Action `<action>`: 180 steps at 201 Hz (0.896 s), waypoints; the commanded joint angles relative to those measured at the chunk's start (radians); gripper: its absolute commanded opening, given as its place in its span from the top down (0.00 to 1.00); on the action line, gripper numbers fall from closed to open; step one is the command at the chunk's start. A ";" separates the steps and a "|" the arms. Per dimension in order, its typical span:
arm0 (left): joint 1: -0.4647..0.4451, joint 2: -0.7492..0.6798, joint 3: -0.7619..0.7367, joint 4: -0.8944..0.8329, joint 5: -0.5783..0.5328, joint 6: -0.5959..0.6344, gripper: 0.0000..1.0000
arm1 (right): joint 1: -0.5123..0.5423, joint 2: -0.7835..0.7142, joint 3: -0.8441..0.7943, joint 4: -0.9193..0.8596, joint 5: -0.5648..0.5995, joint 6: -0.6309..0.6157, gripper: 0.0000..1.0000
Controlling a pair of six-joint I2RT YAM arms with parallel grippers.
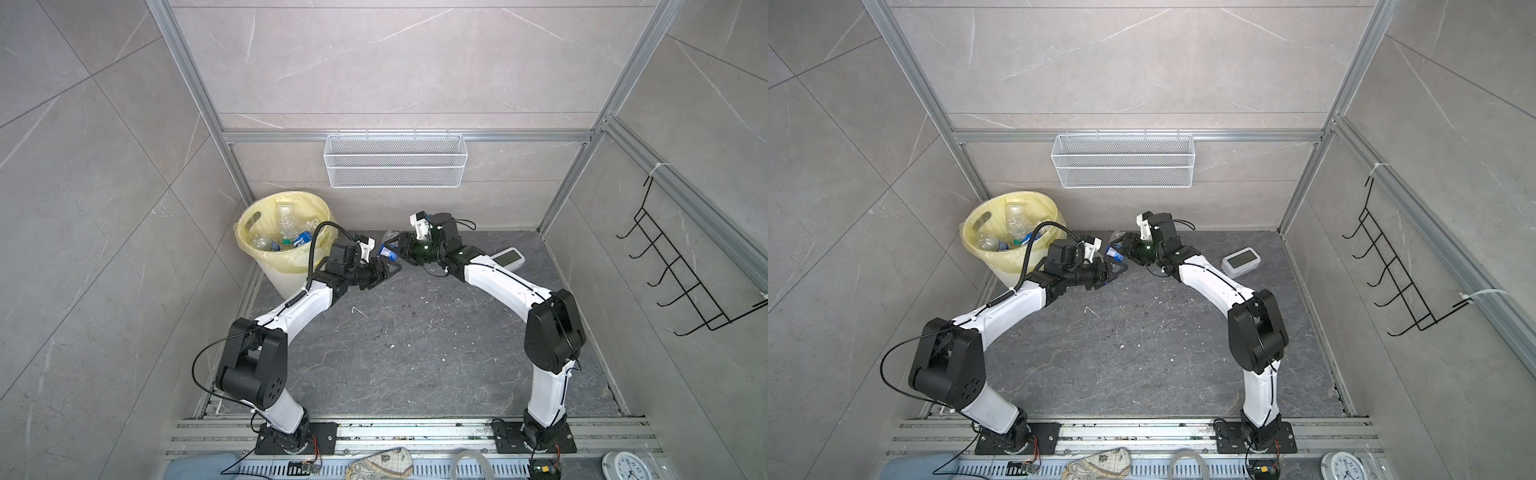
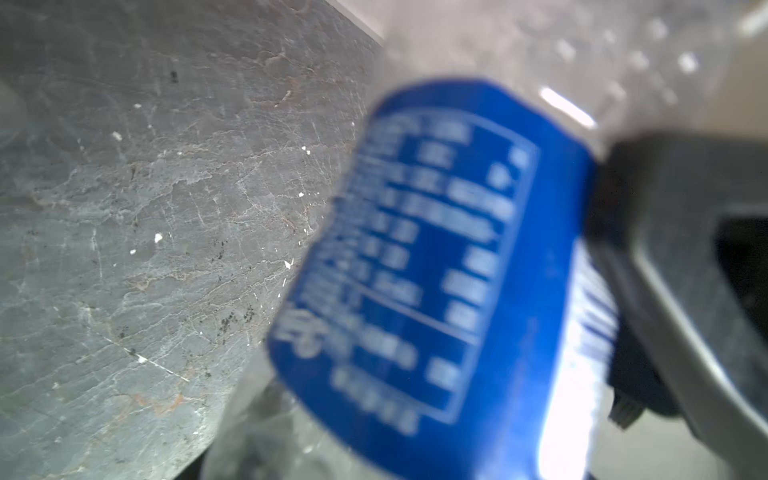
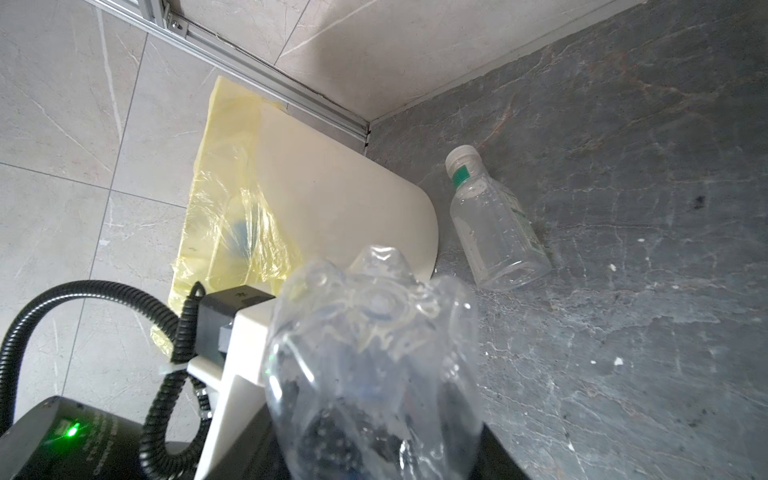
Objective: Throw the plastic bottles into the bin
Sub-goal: 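Lift the blue-label bottle with the right gripper while the left gripper grasps its middle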
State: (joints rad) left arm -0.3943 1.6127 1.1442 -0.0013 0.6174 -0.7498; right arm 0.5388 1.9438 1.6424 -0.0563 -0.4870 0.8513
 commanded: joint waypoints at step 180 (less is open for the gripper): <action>-0.003 -0.062 0.054 -0.111 -0.139 0.120 0.54 | -0.020 -0.109 -0.059 -0.033 0.020 -0.060 0.20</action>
State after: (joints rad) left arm -0.3969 1.6104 1.1477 -0.0677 0.5304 -0.7017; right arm 0.5365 1.9202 1.6188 -0.0971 -0.4850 0.8078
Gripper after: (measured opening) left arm 0.562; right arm 0.777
